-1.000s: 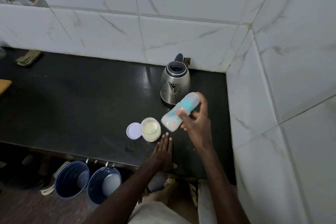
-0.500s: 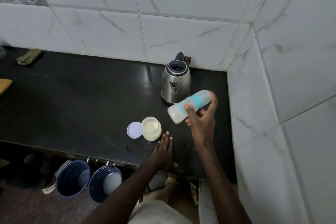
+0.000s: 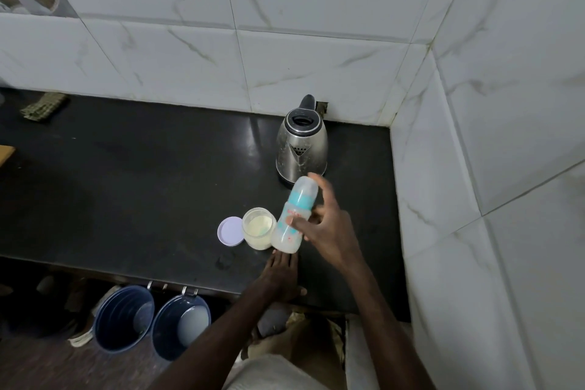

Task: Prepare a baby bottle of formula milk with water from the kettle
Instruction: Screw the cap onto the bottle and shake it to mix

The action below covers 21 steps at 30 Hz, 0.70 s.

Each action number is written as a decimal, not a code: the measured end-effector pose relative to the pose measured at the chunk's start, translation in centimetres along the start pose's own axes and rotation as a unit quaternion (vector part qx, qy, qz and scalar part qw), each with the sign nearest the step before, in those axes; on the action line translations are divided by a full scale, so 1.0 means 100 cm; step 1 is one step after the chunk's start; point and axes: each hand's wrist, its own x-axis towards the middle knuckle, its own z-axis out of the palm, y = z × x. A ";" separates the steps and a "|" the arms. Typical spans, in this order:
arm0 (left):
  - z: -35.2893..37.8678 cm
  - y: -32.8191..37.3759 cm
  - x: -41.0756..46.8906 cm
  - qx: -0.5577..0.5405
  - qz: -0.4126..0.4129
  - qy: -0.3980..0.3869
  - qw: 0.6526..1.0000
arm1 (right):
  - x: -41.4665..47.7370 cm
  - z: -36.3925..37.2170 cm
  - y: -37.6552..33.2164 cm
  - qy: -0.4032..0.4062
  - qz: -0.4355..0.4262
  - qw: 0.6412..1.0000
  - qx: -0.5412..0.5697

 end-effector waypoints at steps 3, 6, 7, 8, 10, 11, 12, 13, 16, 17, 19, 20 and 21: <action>0.002 0.001 -0.002 0.012 0.001 0.028 1.000 | 0.005 0.001 -0.007 0.128 0.011 0.987 0.095; 0.006 -0.001 -0.001 0.008 0.007 0.032 0.999 | 0.008 0.002 -0.009 0.219 0.033 0.963 0.154; 0.004 -0.001 -0.002 0.008 0.007 0.030 1.000 | 0.007 0.002 -0.010 0.185 0.034 0.972 0.139; 0.003 -0.001 -0.002 0.007 0.008 0.024 1.000 | 0.005 0.002 -0.010 0.130 0.031 0.985 0.111; 0.000 0.000 -0.002 0.000 0.007 0.013 1.000 | 0.000 0.000 -0.007 0.053 0.020 0.996 0.066; 0.000 0.000 -0.002 0.002 0.007 0.016 1.000 | 0.000 -0.002 -0.006 0.058 0.016 0.996 0.067; 0.000 0.001 -0.003 0.007 0.007 0.022 1.000 | 0.001 -0.004 -0.006 0.086 0.016 0.992 0.087; 0.001 0.000 -0.003 0.009 0.008 0.027 1.000 | 0.002 -0.005 -0.006 0.130 0.021 0.984 0.120; 0.006 -0.002 -0.001 0.012 0.008 0.031 0.999 | 0.006 -0.004 -0.004 0.253 0.034 0.946 0.200; 0.005 -0.002 0.000 0.014 0.009 0.029 0.999 | 0.005 -0.005 -0.004 0.249 0.035 0.949 0.190; 0.002 -0.001 -0.001 0.011 0.009 0.020 1.000 | 0.003 -0.005 -0.001 0.151 0.033 0.980 0.124; 0.001 0.000 -0.001 0.009 0.008 0.014 1.000 | 0.001 -0.006 0.000 0.093 0.029 0.992 0.086; 0.000 0.000 -0.002 0.007 0.007 0.010 1.000 | 0.000 -0.008 0.002 0.064 0.022 0.996 0.064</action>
